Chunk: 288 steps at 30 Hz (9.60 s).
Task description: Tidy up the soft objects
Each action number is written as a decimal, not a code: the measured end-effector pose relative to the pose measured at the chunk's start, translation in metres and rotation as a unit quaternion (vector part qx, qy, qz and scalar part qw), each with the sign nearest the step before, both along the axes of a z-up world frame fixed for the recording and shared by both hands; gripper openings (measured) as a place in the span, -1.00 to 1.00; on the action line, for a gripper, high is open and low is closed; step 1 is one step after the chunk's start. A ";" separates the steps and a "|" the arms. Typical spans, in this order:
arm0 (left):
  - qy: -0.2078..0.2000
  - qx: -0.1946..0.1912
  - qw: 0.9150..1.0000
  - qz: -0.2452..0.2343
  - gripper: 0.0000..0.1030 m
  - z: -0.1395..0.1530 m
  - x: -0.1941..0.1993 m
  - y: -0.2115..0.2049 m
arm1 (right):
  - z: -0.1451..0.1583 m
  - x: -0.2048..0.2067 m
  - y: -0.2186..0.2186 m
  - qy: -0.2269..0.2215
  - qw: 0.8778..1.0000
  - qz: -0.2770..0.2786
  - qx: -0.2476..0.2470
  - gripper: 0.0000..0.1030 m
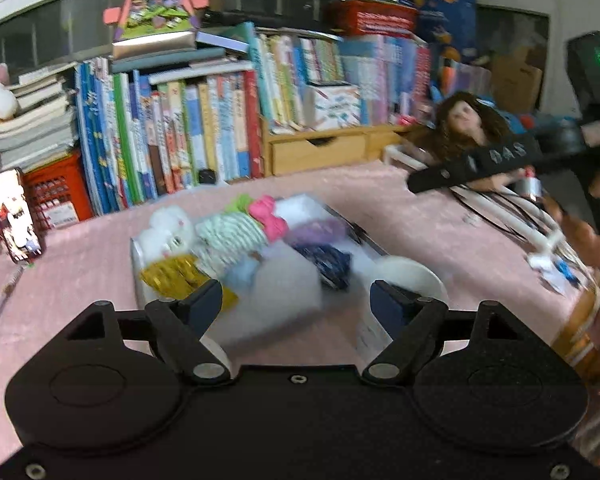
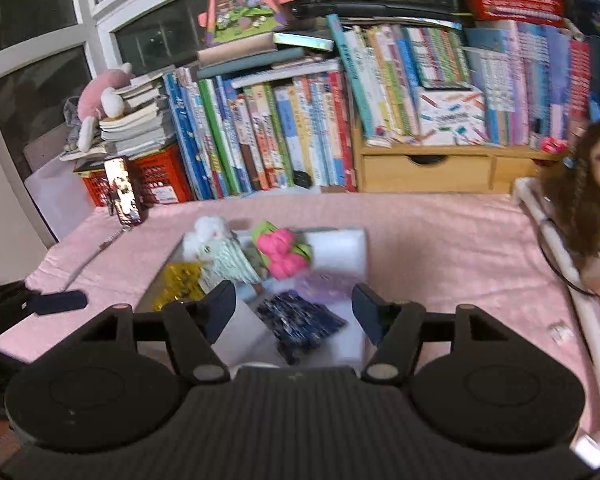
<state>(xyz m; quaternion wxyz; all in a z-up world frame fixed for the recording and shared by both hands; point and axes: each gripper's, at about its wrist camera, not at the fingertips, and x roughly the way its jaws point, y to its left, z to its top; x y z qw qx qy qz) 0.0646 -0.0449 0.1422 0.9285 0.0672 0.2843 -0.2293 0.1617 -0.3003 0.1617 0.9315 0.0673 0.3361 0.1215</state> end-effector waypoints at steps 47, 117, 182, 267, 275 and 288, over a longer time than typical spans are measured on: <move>-0.082 0.005 0.986 0.143 -0.03 -0.143 -0.043 -0.223 | -0.113 0.013 -0.093 0.152 0.982 -0.065 0.092 -0.45; -0.080 -0.068 0.989 0.100 -0.10 -0.074 -0.063 -0.182 | -0.071 -0.020 -0.113 0.118 0.985 -0.076 0.099 -0.37; 0.153 0.018 0.974 0.165 -0.06 -0.065 0.189 -0.001 | -0.088 0.131 0.087 0.132 0.991 -0.036 -0.006 -0.26; -0.064 -0.032 0.980 0.188 0.87 -0.096 -0.079 0.031 | -0.080 -0.144 0.082 -0.195 0.977 -0.043 -0.081 0.95; -0.043 -0.017 0.977 0.207 0.88 -0.121 -0.069 0.031 | -0.111 -0.140 0.077 -0.154 0.983 -0.059 -0.079 0.96; -0.021 -0.002 0.975 0.219 0.89 -0.145 -0.056 0.029 | -0.142 -0.133 0.084 -0.118 0.986 -0.053 -0.104 0.96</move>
